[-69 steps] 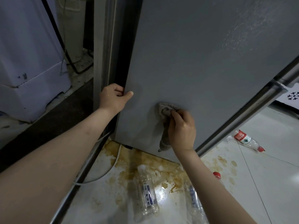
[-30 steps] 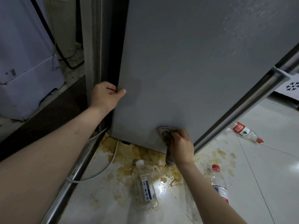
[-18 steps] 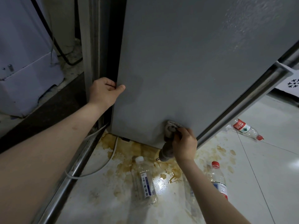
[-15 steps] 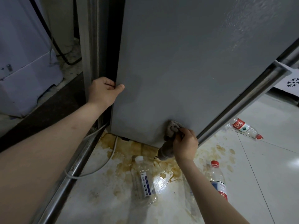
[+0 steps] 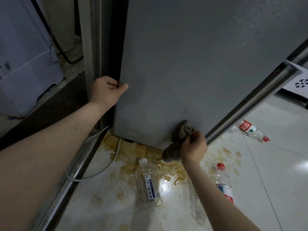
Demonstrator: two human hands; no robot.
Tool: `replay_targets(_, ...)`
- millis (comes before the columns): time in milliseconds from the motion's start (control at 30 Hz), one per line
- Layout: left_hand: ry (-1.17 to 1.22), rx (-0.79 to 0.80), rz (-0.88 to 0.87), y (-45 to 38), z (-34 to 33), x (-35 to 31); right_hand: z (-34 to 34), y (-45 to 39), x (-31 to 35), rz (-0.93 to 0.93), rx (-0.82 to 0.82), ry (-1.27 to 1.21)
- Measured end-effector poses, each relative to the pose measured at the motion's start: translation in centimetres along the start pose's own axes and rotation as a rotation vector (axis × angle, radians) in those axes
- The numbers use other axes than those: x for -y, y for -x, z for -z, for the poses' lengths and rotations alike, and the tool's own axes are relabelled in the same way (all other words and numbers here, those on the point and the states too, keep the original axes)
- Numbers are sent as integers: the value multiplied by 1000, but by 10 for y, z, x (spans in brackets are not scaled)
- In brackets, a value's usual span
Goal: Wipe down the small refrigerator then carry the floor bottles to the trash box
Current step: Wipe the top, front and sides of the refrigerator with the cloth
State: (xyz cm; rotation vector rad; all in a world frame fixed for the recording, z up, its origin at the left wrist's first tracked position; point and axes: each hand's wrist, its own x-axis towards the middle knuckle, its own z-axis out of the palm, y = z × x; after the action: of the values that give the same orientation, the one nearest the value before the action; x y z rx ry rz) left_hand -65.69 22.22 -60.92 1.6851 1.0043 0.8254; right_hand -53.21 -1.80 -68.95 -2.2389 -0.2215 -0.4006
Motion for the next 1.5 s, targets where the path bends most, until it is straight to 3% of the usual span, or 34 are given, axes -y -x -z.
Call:
replay_targets(133,7,12,1,-2,-1,3,1,0,-6,-62,16,-39)
replay_targets(367,-3,5,-10,-1,-1,3,-3,8,8,-398,135,-144)
replay_targets(500,-8,8,-11,0,-1,3,-6,9,17,-481,169,-198)
replay_targets(767,5,-2,-11,-1,-3,5,-1,1,11,-354,130,-146)
replay_targets(967,20,1,-3,-1,-3,5,16,-13,-30,-491,-1,-143)
replay_targets(1233,-1,-24,1,2,-5,3,5,-7,-7,-381,60,-115)
replay_targets(1500,-1,-61,11,8,-6,-3,0,-3,-17,-499,87,-104)
